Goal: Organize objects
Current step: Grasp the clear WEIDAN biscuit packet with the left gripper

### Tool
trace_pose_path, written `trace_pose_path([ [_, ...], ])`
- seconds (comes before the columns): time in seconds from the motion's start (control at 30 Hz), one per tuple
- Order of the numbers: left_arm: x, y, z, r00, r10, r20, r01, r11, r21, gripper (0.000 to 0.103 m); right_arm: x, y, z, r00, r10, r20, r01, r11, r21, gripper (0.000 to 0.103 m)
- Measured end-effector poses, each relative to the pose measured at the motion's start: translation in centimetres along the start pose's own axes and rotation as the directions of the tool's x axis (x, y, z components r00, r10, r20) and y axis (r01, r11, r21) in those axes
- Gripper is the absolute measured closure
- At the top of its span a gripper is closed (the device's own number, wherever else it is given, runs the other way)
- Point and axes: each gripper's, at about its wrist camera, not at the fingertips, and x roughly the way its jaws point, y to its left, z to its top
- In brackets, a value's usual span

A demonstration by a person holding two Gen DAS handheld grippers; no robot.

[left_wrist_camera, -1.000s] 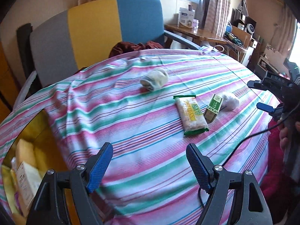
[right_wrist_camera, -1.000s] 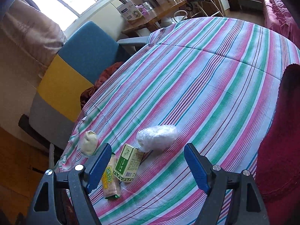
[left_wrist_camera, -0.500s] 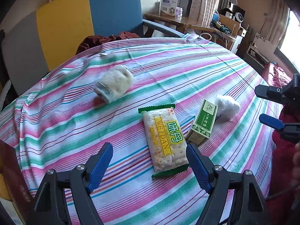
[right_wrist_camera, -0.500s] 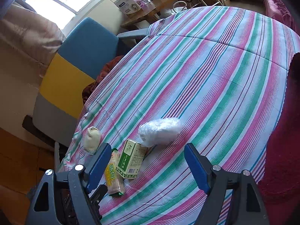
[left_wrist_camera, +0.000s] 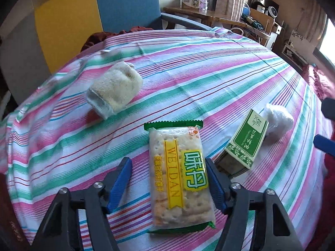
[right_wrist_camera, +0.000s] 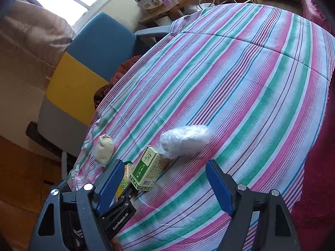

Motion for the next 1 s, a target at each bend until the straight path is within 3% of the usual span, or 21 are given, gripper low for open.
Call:
trace_pose_path([
  [0.07, -0.6, 0.0, -0.5, 1.0, 0.003, 0.017, -0.003, 1.0, 0.006, 0.056, 0.0, 0.1, 0.0, 1.0, -0.002, -0.001, 0.002, 1.0, -0.008, 0.022],
  [0.53, -5.8, 3.3, -8.4, 0.995, 0.057, 0.086, -0.048, 0.994, -0.101, 0.056, 0.3, 0.2, -0.1, 0.999, -0.029, -0.014, 0.029, 0.999, -0.02, 0.022],
  [1.0, -5.8, 3.3, -8.9, 0.992, 0.05, 0.114, -0.038, 0.993, -0.111, 0.056, 1.0, 0.4, -0.2, 0.996, -0.079, -0.039, 0.078, 0.996, -0.037, 0.022],
])
